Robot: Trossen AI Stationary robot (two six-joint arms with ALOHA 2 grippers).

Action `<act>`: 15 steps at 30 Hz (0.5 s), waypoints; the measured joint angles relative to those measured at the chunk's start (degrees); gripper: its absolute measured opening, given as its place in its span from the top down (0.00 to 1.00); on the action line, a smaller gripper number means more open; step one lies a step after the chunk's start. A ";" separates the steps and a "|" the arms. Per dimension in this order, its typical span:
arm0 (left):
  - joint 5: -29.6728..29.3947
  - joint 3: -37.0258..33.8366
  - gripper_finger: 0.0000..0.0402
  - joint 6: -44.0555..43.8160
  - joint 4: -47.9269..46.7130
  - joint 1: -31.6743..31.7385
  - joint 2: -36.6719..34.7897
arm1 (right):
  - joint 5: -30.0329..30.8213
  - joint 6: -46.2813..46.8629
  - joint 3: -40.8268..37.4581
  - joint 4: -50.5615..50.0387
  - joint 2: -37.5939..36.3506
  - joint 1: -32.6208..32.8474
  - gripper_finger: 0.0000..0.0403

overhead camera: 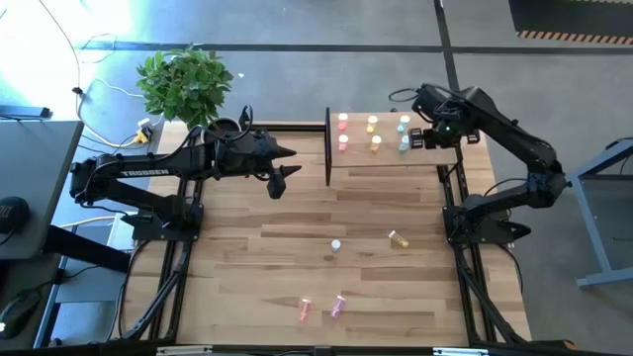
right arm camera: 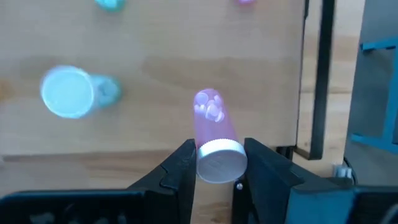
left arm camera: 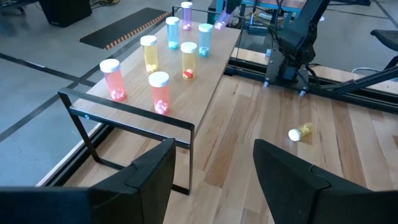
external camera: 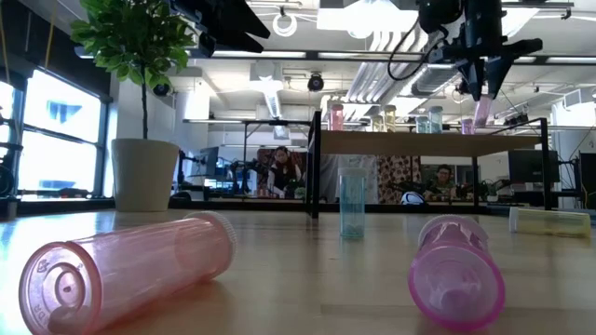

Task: Pick and place medicine bottles onto shelf by color
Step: Put the top purple pill bottle on the shelf aligned with the other purple pill bottle

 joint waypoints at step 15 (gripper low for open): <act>0.01 0.00 0.48 0.00 0.01 0.00 0.00 | -7.01 0.04 1.27 -0.02 -0.01 0.81 0.72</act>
